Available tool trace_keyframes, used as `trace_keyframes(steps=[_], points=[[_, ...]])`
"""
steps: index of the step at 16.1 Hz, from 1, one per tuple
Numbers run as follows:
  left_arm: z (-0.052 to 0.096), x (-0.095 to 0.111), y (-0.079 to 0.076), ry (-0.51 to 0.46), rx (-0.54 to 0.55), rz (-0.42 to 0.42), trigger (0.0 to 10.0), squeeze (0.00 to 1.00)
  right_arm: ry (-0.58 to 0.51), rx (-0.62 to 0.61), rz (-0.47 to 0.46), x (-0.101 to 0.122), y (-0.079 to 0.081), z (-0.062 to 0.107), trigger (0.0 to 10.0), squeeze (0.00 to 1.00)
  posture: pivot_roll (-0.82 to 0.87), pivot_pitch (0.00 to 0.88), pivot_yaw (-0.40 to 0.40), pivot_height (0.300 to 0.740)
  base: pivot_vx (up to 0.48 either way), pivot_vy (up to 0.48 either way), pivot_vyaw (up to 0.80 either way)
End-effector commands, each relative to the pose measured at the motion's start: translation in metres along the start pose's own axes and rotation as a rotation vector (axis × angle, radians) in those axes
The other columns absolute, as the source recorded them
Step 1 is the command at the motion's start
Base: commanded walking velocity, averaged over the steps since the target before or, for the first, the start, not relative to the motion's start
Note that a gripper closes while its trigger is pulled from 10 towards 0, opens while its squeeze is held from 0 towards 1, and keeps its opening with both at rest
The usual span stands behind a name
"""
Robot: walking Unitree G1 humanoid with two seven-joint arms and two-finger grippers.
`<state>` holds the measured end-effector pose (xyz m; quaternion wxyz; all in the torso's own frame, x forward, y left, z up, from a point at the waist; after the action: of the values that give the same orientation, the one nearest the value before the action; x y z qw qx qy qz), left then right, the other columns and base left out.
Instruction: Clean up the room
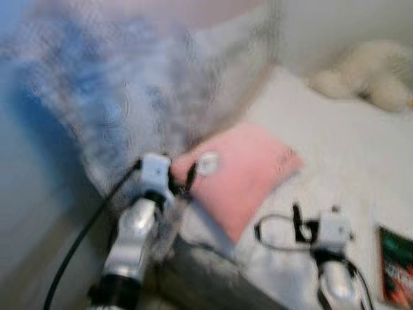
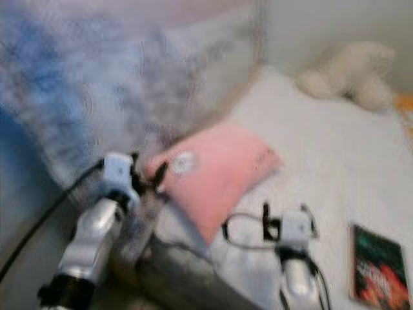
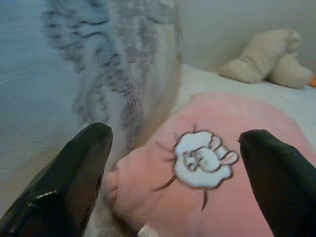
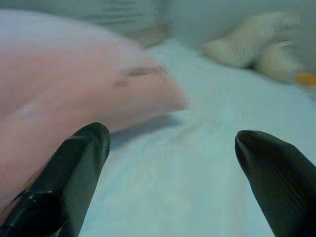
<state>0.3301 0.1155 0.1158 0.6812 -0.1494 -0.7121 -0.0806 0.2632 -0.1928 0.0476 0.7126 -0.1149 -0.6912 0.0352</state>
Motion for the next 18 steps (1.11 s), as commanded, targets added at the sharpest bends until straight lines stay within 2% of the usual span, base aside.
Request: trace_keyframes(steps=[1, 2, 4, 5, 7, 9, 11, 14, 15, 18], points=[[-0.004, 0.000, -0.010, 0.001, -0.025, 0.004, 10.0, 0.00, -0.008, 0.017, -0.011, 0.004, 0.002, -0.001, 10.0, 0.00, 0.08, 0.000, -0.040, 0.740, 0.000, -0.439, 0.00], [-0.007, -0.002, -0.016, 0.010, -0.037, 0.013, 10.0, 0.00, 0.006, 0.025, -0.029, 0.005, 0.005, -0.003, 10.0, 0.00, 0.07, 0.000, -0.037, 0.740, 0.000, -0.431, 0.59], [-0.008, -0.007, -0.013, 0.032, -0.024, -0.003, 10.0, 0.00, 0.019, 0.043, -0.028, 0.005, 0.008, -0.004, 10.0, 0.00, 0.07, 0.000, -0.036, 0.740, 0.274, -0.390, 0.59], [-0.012, -0.014, -0.003, 0.092, 0.010, -0.053, 10.0, 0.00, 0.016, 0.067, -0.019, 0.006, 0.012, -0.003, 10.0, 0.00, 0.06, 0.000, -0.034, 0.740, 0.000, 0.000, 0.00], [-0.017, -0.006, 0.009, 0.067, 0.041, -0.086, 10.0, 0.00, 0.002, 0.087, -0.003, 0.009, 0.016, -0.003, 10.0, 0.00, 0.06, 0.000, -0.033, 0.740, 0.000, 0.000, 0.00], [-0.021, -0.002, 0.015, 0.057, 0.045, -0.114, 10.0, 0.00, -0.006, 0.111, 0.005, 0.012, 0.021, -0.004, 10.0, 0.00, 0.06, 0.000, -0.035, 0.740, 0.000, 0.000, 0.00], [-0.022, -0.002, 0.020, 0.063, 0.059, -0.115, 10.0, 0.00, -0.039, 0.143, 0.010, 0.018, 0.026, -0.002, 10.0, 0.00, 0.05, 0.000, -0.035, 0.740, 0.000, 0.000, -0.75], [-0.020, -0.009, 0.025, 0.080, 0.089, -0.122, 10.0, 0.00, -0.019, 0.146, 0.000, 0.014, 0.027, 0.000, 10.0, 0.00, 0.05, 0.000, -0.037, 0.740, 0.000, 0.000, -0.75], [-0.019, -0.011, 0.026, 0.087, 0.102, -0.153, 10.0, 0.00, -0.019, 0.147, -0.001, 0.014, 0.027, 0.001, 10.0, 0.00, 0.05, 0.000, -0.038, 0.740, 0.000, 0.000, -0.75], [-0.014, -0.018, 0.024, 0.093, 0.088, -0.082, 10.0, 0.00, 0.000, 0.149, -0.032, 0.010, 0.029, 0.006, 10.0, 0.00, 0.06, 0.000, -0.039, 0.740, 0.000, 0.000, -0.75]])
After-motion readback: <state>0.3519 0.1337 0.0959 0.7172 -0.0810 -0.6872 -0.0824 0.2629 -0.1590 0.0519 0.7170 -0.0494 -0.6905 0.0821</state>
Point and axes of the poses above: a point about 5 cm out from each wrist's last joint towards the gripper, its own z axis pointing back from the gripper into the wrist, its own x axis along the axis of the wrist's last joint, y = z × x, the point moved 1 cm from there along -z, pointing out of the wrist towards the gripper, and after that the axes turned 5 degrees about z, right-handed, at the moved point
